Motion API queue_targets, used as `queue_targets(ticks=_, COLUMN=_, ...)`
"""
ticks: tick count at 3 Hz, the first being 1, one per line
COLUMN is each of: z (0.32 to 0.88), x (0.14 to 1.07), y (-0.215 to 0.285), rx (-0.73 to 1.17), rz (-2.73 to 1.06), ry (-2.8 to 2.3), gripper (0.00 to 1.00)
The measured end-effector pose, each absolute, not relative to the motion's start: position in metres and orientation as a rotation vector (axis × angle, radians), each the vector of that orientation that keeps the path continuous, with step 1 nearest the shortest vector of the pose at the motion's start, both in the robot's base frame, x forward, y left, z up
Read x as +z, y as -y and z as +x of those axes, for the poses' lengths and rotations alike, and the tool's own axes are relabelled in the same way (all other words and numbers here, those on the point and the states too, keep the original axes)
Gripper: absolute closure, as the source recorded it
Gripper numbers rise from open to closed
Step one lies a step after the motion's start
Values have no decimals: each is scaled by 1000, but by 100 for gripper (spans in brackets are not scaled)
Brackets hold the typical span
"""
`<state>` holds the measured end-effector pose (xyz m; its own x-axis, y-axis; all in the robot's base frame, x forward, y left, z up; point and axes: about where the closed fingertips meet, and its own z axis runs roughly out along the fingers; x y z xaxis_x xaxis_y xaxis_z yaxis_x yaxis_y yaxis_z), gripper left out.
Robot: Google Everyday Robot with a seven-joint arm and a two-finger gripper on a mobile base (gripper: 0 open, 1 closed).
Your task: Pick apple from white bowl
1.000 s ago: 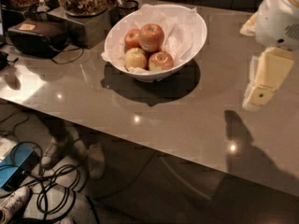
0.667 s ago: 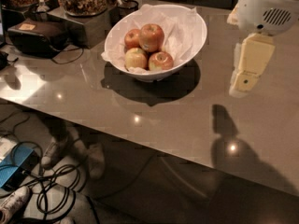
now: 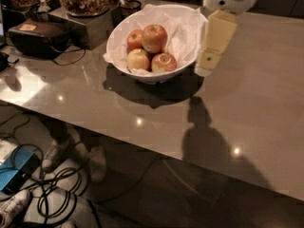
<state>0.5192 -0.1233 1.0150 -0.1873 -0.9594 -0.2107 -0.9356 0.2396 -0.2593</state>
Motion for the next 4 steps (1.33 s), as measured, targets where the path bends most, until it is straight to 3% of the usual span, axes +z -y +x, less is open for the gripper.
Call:
queue_targets(ticks=2, z=532, x=1018, y=114, rx=-69, rz=-1702, ry=-2173, gripper=0)
queue_targets(ticks=4, z=591, x=1017, y=82, rx=56, rz=-1626, ry=-2230, gripper=0)
